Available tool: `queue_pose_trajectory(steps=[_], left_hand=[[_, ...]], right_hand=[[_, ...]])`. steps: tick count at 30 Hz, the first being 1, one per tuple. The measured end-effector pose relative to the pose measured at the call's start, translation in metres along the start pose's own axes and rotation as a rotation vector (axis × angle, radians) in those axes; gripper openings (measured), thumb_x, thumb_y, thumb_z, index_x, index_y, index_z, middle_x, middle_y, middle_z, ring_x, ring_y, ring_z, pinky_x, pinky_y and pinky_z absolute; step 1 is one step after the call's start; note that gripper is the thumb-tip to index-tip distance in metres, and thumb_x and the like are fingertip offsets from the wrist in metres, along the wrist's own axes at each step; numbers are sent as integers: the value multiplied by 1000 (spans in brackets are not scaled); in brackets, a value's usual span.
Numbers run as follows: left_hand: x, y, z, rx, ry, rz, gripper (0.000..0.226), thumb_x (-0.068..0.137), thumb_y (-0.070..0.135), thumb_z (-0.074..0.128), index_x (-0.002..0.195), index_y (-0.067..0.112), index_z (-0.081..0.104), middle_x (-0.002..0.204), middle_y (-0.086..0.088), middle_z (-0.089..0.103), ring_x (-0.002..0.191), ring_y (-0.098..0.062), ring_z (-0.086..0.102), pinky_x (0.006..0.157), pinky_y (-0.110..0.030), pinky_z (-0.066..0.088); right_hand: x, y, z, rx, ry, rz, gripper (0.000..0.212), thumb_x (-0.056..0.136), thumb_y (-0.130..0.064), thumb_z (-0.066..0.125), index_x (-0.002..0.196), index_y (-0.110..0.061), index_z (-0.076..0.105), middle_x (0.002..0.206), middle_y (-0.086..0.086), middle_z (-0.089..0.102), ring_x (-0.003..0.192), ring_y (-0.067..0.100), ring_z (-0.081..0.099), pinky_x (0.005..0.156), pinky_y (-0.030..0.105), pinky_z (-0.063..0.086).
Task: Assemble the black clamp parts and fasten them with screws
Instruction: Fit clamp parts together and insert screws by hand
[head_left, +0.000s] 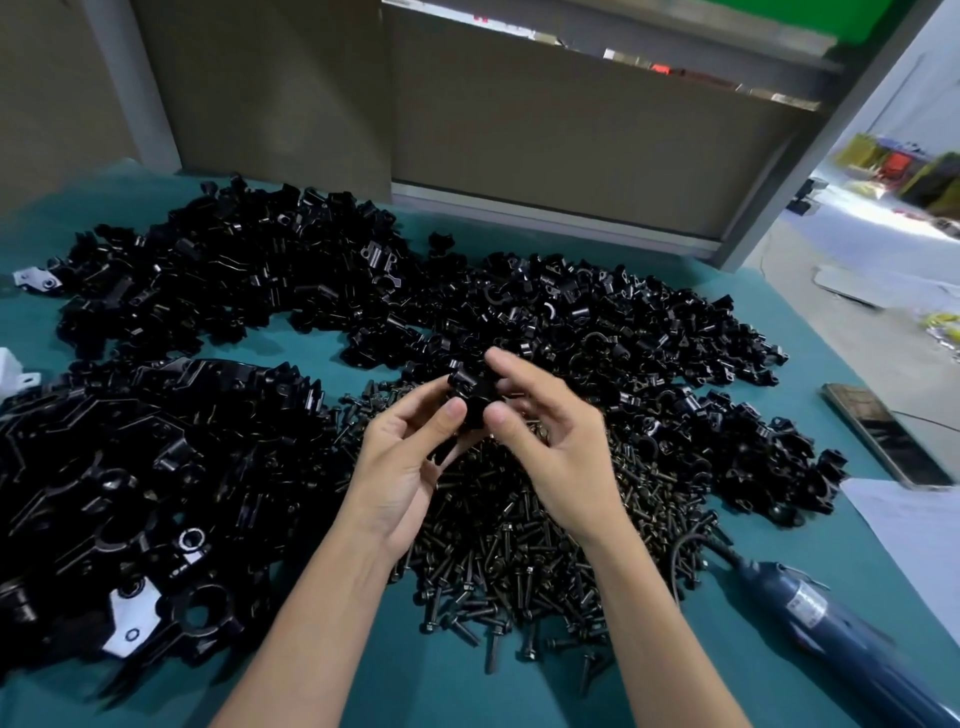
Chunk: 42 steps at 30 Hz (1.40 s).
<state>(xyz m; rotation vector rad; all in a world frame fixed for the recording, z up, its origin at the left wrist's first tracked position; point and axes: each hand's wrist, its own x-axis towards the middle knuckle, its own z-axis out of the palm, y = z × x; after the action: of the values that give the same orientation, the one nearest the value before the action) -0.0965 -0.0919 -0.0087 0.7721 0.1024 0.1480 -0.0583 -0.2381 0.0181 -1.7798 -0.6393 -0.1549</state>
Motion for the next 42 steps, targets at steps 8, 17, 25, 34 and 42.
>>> queue_pose_trajectory(steps=[8,17,25,34,42], left_hand=[[3,2,-4,-293,52,-21,31,83,11,64,111,0,60,120,-20,70,108,-33,70,80,-34,61],[7,2,-5,-338,67,16,44,89,16,58,130,2,50,117,-19,72,109,-30,70,84,-31,59],[6,-3,-2,-260,47,2,22,91,15,57,111,4,55,120,-19,70,111,-31,70,84,-34,59],[3,-6,2,-248,10,-12,34,90,16,59,121,3,52,119,-18,71,111,-30,69,85,-34,59],[3,-11,3,-183,-20,-26,33,92,19,59,119,1,56,121,-16,71,116,-28,67,89,-31,58]], right_hand=[[-7,29,-85,-364,478,209,30,89,-3,68,89,-33,71,86,-9,73,75,-1,65,71,10,51],[-10,26,-82,-364,140,369,15,88,-16,73,84,-30,75,74,-10,73,73,4,66,65,14,51],[-10,31,-52,-613,45,175,5,86,-22,77,91,-22,76,86,-12,67,79,-2,60,69,5,42],[-5,17,-47,491,327,371,8,99,-6,56,94,-3,61,91,12,75,83,27,74,68,31,60],[5,11,-12,-14,161,54,20,92,2,65,102,-11,77,89,3,74,73,14,71,71,28,59]])
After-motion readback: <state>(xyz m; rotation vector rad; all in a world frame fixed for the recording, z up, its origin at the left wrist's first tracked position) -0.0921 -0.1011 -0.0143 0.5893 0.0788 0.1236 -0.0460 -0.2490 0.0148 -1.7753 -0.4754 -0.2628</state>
